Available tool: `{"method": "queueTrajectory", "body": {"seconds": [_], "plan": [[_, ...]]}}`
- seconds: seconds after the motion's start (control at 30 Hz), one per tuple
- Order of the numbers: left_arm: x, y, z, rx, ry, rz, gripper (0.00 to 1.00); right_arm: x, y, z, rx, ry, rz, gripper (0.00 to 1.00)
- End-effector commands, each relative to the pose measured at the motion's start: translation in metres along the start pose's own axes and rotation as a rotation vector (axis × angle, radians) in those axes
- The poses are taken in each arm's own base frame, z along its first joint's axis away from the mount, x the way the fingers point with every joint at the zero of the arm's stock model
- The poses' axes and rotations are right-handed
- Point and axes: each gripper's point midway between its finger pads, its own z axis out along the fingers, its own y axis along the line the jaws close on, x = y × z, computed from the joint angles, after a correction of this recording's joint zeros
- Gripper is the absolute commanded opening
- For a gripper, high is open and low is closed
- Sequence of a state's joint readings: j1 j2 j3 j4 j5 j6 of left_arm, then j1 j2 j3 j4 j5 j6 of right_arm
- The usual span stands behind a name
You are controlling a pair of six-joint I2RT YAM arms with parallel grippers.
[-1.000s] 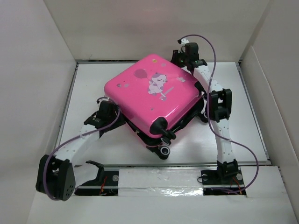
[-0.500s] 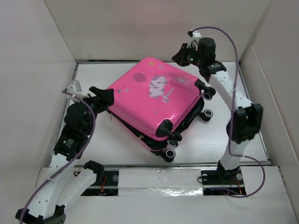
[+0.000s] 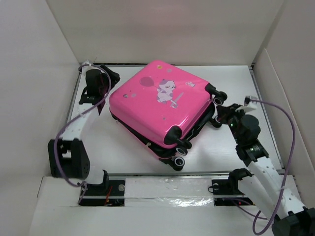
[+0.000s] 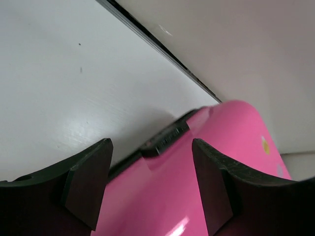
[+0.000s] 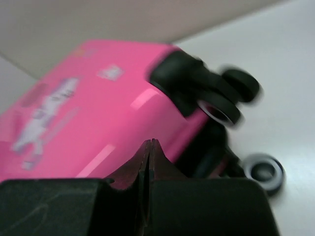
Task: Pack the luggage
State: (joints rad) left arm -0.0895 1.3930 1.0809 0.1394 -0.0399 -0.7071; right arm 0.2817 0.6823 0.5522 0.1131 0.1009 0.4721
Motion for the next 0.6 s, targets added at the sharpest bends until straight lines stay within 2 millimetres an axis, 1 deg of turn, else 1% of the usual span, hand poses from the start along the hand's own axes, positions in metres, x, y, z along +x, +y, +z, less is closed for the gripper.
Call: {"method": "queueTrajectory", "body": {"seconds": [0.0,0.03,0.07,0.1,0.13,0.2,0.23,0.27,0.3,0.33,0.37,0.4,0.43,0.5,0.53,0.57], "plan": [[-0.036,-0.023,0.026,0.094,-0.014,-0.032,0.63,0.018,-0.046,-0.017,0.202,-0.029,0.089,0.00],[-0.037,-0.027,0.032,0.089,0.011,-0.020,0.63,0.023,-0.050,-0.019,0.208,-0.025,0.095,0.00],[-0.026,-0.014,0.047,0.058,0.053,-0.015,0.63,0.035,-0.056,-0.021,0.216,-0.010,0.101,0.00],[-0.022,-0.011,0.053,0.052,0.068,-0.008,0.64,0.041,-0.058,-0.019,0.222,0.000,0.112,0.02],[-0.011,-0.007,0.061,0.052,0.101,-0.007,0.64,0.051,-0.065,-0.014,0.242,0.029,0.113,0.02],[0.001,0.001,0.066,0.048,0.128,-0.016,0.63,0.063,-0.068,-0.007,0.261,0.069,0.129,0.04],[0.013,0.009,0.069,0.048,0.136,-0.038,0.63,0.064,-0.070,-0.001,0.268,0.073,0.137,0.04],[0.021,0.013,0.071,0.053,0.150,-0.053,0.63,0.070,-0.070,0.003,0.265,0.092,0.140,0.05],[0.029,0.019,0.071,0.051,0.161,-0.069,0.63,0.082,-0.071,0.010,0.259,0.142,0.139,0.07],[0.043,0.029,0.071,0.052,0.169,-0.093,0.63,0.074,-0.062,0.021,0.207,0.107,0.143,0.08],[0.050,0.032,0.070,0.060,0.180,-0.105,0.63,0.078,-0.057,0.027,0.177,0.123,0.143,0.09],[0.064,0.036,0.067,0.067,0.199,-0.118,0.63,0.082,-0.047,0.040,0.132,0.162,0.131,0.10],[0.075,0.038,0.065,0.069,0.213,-0.114,0.63,0.084,-0.043,0.048,0.117,0.183,0.128,0.11],[0.086,0.035,0.058,0.081,0.216,-0.114,0.63,0.085,-0.032,0.063,0.076,0.219,0.126,0.10],[0.105,0.038,0.050,0.086,0.233,-0.105,0.63,0.089,-0.025,0.076,0.030,0.229,0.130,0.10],[0.102,0.031,0.041,0.103,0.202,-0.105,0.62,0.077,-0.009,0.088,-0.037,0.199,0.131,0.10]]}}
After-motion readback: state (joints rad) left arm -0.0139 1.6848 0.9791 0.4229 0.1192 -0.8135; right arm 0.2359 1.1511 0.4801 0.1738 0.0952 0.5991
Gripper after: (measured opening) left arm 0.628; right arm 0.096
